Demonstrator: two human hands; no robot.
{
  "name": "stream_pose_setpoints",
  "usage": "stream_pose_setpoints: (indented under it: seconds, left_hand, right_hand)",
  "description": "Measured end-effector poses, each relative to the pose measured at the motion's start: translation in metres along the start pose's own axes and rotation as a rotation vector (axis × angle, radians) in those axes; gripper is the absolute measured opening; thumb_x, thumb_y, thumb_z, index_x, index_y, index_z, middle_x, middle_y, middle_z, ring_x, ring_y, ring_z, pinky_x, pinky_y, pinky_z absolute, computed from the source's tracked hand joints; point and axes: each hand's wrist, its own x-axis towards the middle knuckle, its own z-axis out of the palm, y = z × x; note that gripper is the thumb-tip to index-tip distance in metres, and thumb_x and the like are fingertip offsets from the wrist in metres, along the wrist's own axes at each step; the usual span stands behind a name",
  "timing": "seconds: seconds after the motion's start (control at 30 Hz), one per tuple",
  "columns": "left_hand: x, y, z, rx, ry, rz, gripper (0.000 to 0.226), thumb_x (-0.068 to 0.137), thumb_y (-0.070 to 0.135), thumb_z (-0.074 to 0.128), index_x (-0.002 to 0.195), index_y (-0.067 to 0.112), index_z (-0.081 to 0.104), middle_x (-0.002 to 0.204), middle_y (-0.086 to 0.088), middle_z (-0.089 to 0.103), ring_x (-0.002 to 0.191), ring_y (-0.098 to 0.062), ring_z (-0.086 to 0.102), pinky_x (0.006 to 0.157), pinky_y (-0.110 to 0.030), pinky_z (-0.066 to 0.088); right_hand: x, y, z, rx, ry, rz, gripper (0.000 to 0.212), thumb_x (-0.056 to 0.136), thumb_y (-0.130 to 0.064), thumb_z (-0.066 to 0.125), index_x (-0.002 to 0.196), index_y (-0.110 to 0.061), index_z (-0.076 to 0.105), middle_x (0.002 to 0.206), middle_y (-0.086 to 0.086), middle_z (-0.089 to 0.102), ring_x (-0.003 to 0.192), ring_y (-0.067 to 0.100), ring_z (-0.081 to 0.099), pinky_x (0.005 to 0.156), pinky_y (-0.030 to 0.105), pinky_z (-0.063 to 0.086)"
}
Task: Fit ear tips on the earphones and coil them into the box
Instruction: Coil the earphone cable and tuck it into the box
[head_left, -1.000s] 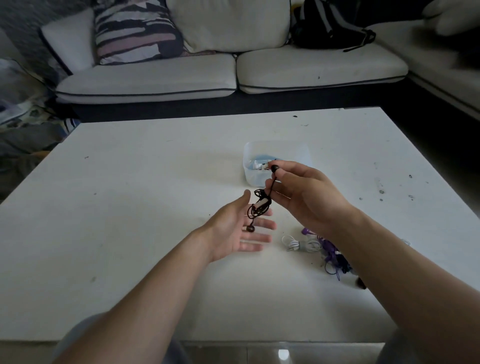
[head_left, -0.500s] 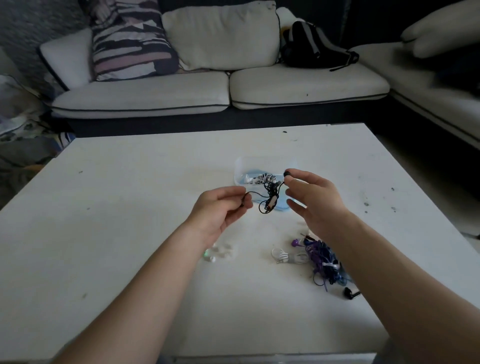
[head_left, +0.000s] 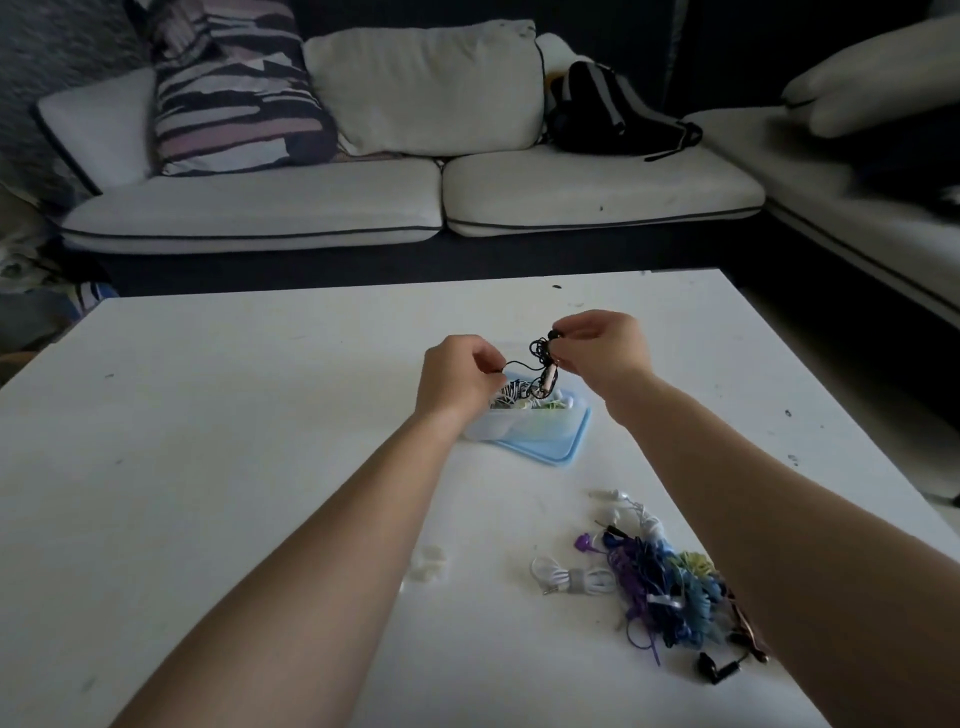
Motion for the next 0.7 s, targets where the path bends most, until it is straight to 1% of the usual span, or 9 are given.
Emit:
stream_pose_setpoints:
  seconds: [0.03, 0.07, 0.17, 0.23, 0.33, 0.47, 0.57, 0.63, 0.7]
  left_hand:
    - [0.004, -0.002, 0.004, 0.050, -0.020, 0.019, 0.017, 0.075, 0.006, 0.078, 0.082, 0.021, 0.075, 0.081, 0.005, 0.072, 0.078, -0.012, 0.067, 0.074, -0.020, 0.053]
    - [0.006, -0.003, 0.006, 0.092, -0.050, 0.034, 0.017, 0.075, 0.007, 0.079, 0.083, 0.021, 0.074, 0.083, 0.005, 0.072, 0.080, -0.014, 0.068, 0.077, -0.025, 0.054]
    - [0.011, -0.006, 0.009, 0.151, -0.099, 0.053, 0.018, 0.080, 0.007, 0.076, 0.093, 0.018, 0.074, 0.090, 0.003, 0.070, 0.086, -0.016, 0.066, 0.081, -0.026, 0.052]
    - [0.008, -0.008, 0.005, 0.141, -0.069, 0.070, 0.017, 0.087, 0.005, 0.067, 0.096, 0.018, 0.075, 0.095, 0.002, 0.071, 0.086, -0.016, 0.066, 0.082, -0.025, 0.051]
    - [-0.001, -0.010, -0.004, 0.126, -0.035, 0.070, 0.023, 0.093, 0.008, 0.056, 0.094, 0.020, 0.076, 0.100, 0.003, 0.073, 0.090, -0.015, 0.067, 0.084, -0.025, 0.052]
    - [-0.030, -0.008, -0.021, 0.123, -0.060, 0.072, 0.021, 0.092, 0.010, 0.058, 0.090, 0.021, 0.075, 0.097, 0.006, 0.074, 0.090, -0.012, 0.066, 0.082, -0.020, 0.048]
    - [-0.055, -0.008, -0.023, 0.121, -0.080, 0.084, 0.019, 0.090, 0.011, 0.059, 0.090, 0.022, 0.075, 0.095, 0.006, 0.074, 0.088, -0.012, 0.066, 0.081, -0.022, 0.049]
    - [-0.073, -0.008, -0.021, 0.138, -0.122, 0.085, 0.020, 0.088, 0.011, 0.060, 0.089, 0.024, 0.076, 0.094, 0.006, 0.074, 0.087, -0.012, 0.065, 0.080, -0.021, 0.048]
    - [-0.090, -0.009, -0.015, 0.152, -0.201, 0.076, 0.020, 0.088, 0.012, 0.061, 0.090, 0.026, 0.076, 0.093, 0.009, 0.073, 0.085, -0.009, 0.064, 0.079, -0.018, 0.046]
  right_hand:
    - [0.004, 0.003, 0.001, -0.115, -0.011, -0.040, 0.022, 0.078, -0.001, 0.072, 0.085, -0.023, 0.073, 0.085, -0.004, 0.073, 0.086, 0.023, 0.072, 0.084, 0.033, 0.059]
    - [0.005, 0.004, 0.003, -0.222, -0.034, -0.081, 0.023, 0.080, -0.003, 0.072, 0.089, -0.024, 0.074, 0.088, -0.006, 0.073, 0.087, 0.018, 0.070, 0.082, 0.029, 0.056]
    - [0.006, 0.008, 0.007, -0.405, -0.083, -0.172, 0.028, 0.083, -0.002, 0.062, 0.095, -0.024, 0.076, 0.092, -0.009, 0.074, 0.088, 0.011, 0.068, 0.075, 0.021, 0.051]
    - [0.003, 0.008, 0.008, -0.431, -0.080, -0.201, 0.031, 0.086, -0.002, 0.055, 0.091, -0.025, 0.075, 0.092, -0.009, 0.074, 0.086, 0.012, 0.068, 0.072, 0.020, 0.051]
    - [-0.007, 0.007, 0.005, -0.414, -0.060, -0.211, 0.032, 0.087, -0.002, 0.052, 0.088, -0.024, 0.076, 0.091, -0.008, 0.075, 0.088, 0.013, 0.068, 0.072, 0.019, 0.049]
    - [-0.035, 0.003, -0.012, -0.338, -0.069, -0.187, 0.037, 0.084, 0.002, 0.048, 0.080, -0.024, 0.074, 0.083, -0.006, 0.074, 0.081, 0.015, 0.069, 0.065, 0.019, 0.050]
    - [-0.055, 0.007, -0.027, -0.335, -0.078, -0.181, 0.037, 0.084, 0.003, 0.049, 0.077, -0.024, 0.073, 0.083, -0.005, 0.075, 0.078, 0.015, 0.069, 0.062, 0.020, 0.049]
    - [-0.067, 0.014, -0.037, -0.378, -0.128, -0.154, 0.034, 0.086, 0.003, 0.051, 0.081, -0.022, 0.074, 0.083, -0.004, 0.075, 0.077, 0.015, 0.069, 0.060, 0.018, 0.047]
    - [-0.078, 0.023, -0.044, -0.473, -0.241, -0.102, 0.030, 0.088, 0.001, 0.055, 0.085, -0.022, 0.074, 0.084, -0.005, 0.075, 0.076, 0.013, 0.068, 0.060, 0.016, 0.045]
